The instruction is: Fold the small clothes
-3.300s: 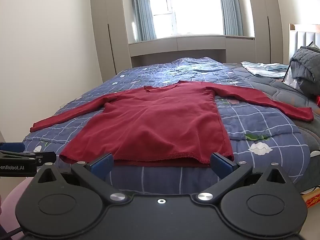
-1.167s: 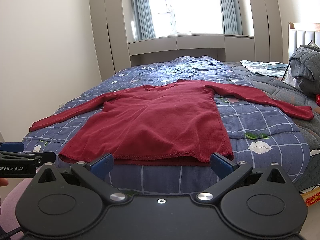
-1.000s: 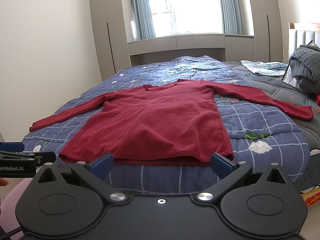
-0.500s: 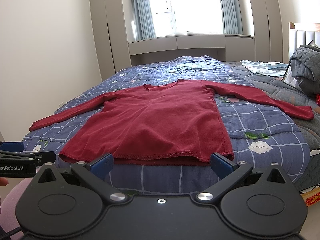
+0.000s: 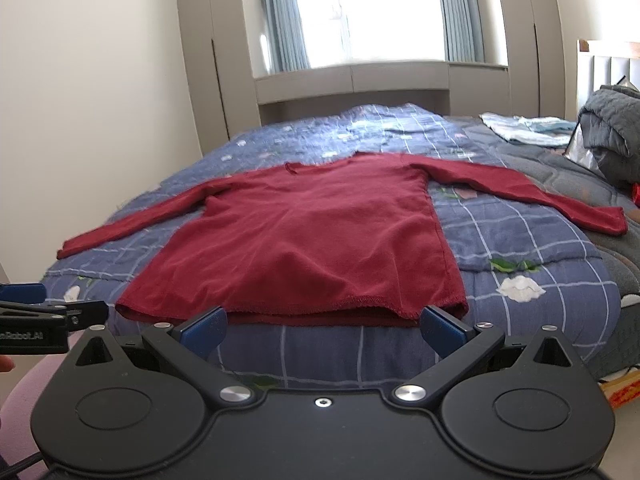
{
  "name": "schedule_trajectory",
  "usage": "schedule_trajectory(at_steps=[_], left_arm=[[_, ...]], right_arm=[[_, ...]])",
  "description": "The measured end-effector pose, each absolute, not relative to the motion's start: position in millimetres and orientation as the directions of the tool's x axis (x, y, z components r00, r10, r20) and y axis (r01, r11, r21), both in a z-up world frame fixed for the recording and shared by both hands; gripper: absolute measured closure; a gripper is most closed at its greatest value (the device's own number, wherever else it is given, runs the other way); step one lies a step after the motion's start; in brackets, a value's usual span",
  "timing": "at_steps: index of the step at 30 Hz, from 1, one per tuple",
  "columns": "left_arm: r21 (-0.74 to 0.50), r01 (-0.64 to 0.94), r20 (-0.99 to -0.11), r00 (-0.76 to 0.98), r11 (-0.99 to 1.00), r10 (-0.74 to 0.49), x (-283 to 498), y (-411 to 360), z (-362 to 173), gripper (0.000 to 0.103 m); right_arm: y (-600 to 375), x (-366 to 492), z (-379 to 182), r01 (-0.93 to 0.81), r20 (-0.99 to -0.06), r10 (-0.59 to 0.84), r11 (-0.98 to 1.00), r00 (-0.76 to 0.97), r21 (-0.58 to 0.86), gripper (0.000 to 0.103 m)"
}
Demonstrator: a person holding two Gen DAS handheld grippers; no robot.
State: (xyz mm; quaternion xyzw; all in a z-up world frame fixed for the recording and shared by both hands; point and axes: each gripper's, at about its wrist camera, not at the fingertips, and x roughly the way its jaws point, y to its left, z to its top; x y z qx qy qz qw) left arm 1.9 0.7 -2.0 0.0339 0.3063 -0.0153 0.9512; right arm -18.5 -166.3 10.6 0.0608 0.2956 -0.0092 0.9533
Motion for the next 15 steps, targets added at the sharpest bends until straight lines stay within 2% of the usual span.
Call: schedule_trajectory(at_steps=[6,15], left_arm=[[0.047,0.017,-0.602,0.799,0.999,0.015,11,6,-2,0.0],[-0.048,-0.005,-0.629,0.777,0.999,-0.027,58,19,9,0.0]], right_arm=[[-165,-13,13,0.083,-0.616,-0.023,0.994,0.787,0.07,0.0],[-171,9,35,0.099,-0.572,-0.071,0.995,0.817,0.018,0.0]])
